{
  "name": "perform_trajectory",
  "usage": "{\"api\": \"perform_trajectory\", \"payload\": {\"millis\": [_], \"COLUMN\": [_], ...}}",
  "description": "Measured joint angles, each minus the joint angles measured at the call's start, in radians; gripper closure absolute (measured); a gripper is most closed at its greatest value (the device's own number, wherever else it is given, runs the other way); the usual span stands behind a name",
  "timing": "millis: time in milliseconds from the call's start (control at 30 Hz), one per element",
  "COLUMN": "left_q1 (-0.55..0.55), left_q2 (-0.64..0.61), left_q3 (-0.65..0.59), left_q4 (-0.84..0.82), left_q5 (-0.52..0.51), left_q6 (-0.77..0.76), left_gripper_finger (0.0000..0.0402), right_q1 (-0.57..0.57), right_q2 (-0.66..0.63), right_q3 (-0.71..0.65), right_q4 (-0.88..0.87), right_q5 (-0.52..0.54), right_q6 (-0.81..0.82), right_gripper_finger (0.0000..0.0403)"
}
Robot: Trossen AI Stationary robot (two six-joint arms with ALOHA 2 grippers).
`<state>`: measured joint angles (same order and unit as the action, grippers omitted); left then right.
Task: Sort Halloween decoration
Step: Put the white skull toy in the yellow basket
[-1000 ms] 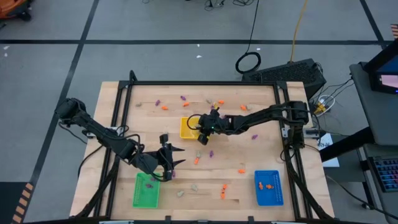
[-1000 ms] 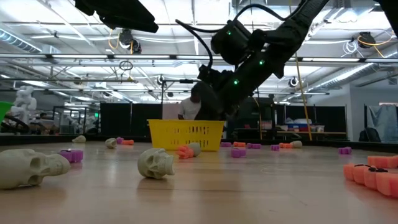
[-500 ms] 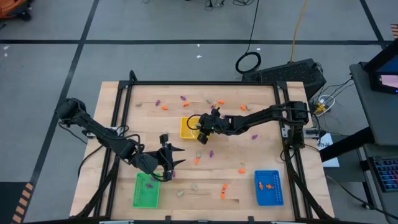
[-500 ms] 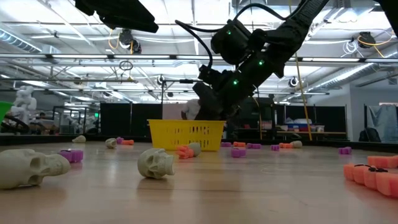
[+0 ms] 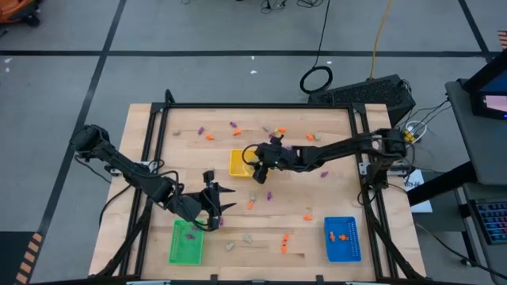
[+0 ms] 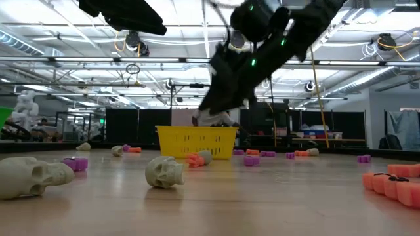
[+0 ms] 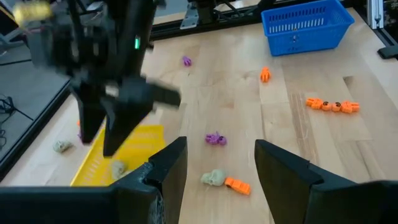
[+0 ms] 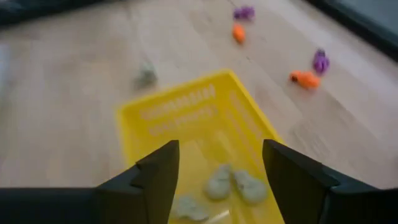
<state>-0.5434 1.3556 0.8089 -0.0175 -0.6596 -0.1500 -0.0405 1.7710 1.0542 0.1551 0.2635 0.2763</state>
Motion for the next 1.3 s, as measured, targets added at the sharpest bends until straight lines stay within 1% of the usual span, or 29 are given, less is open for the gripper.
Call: {"api": "perform_trajectory", "payload": {"millis": [67,167,267,333,367,467,533,633,800,900,933,1000,1167,1200,1300], "left_q1": [0.0,0.001,0.007,0.014,0.017,0.026,0.034,0.039,0.049,0.072,0.084,0.115,0.206,0.222,0.264], "left_q2": [0.0,0.0,0.0,0.0,0.0,0.0,0.0,0.0,0.0,0.0,0.0,0.0,0.0,0.0,0.0], "left_q3": [0.0,0.0,0.0,0.0,0.0,0.0,0.0,-0.019,-0.107,-0.154,-0.169,-0.198,-0.26,-0.264,-0.27], "left_q4": [-0.016,-0.062,-0.123,-0.156,-0.166,-0.198,-0.251,-0.299,-0.299,-0.3,-0.298,-0.305,-0.306,-0.31,-0.291], "left_q5": [-0.034,-0.178,-0.321,-0.362,-0.365,-0.355,-0.334,-0.338,-0.337,-0.334,-0.317,-0.249,-0.068,-0.051,-0.044], "left_q6": [0.0,-0.013,-0.025,-0.026,-0.029,-0.11,-0.155,-0.181,-0.256,-0.368,-0.409,-0.478,-0.581,-0.593,-0.604], "left_gripper_finger": [0.0215,0.0215,0.0215,0.0215,0.0215,0.0215,0.0215,0.0215,0.0215,0.0215,0.0215,0.0215,0.0208,0.0204,0.0184], "right_q1": [0.028,0.094,0.185,0.249,0.277,0.348,0.382,0.422,0.462,0.474,0.476,0.476,0.474,0.474,0.475], "right_q2": [-0.054,-0.124,-0.172,-0.183,-0.183,-0.18,-0.179,-0.176,-0.177,-0.177,-0.177,-0.177,-0.177,-0.177,-0.177], "right_q3": [0.0,0.0,-0.01,-0.03,-0.035,-0.04,-0.04,-0.04,-0.04,-0.04,-0.04,-0.04,-0.04,-0.04,-0.04], "right_q4": [-0.041,-0.092,-0.121,-0.124,-0.125,-0.145,-0.139,-0.129,-0.129,-0.129,-0.129,-0.13,-0.13,-0.13,-0.13], "right_q5": [0.003,0.038,0.107,0.179,0.213,0.287,0.292,0.292,0.292,0.292,0.292,0.291,0.292,0.292,0.292], "right_q6": [-0.003,-0.009,-0.003,0.005,0.003,-0.021,-0.022,-0.027,-0.04,-0.051,-0.053,-0.054,-0.056,-0.058,-0.062], "right_gripper_finger": [0.018,0.0181,0.0187,0.019,0.0191,0.0192,0.0192,0.0192,0.0192,0.0192,0.0192,0.0192,0.0193,0.0193,0.0193]}}
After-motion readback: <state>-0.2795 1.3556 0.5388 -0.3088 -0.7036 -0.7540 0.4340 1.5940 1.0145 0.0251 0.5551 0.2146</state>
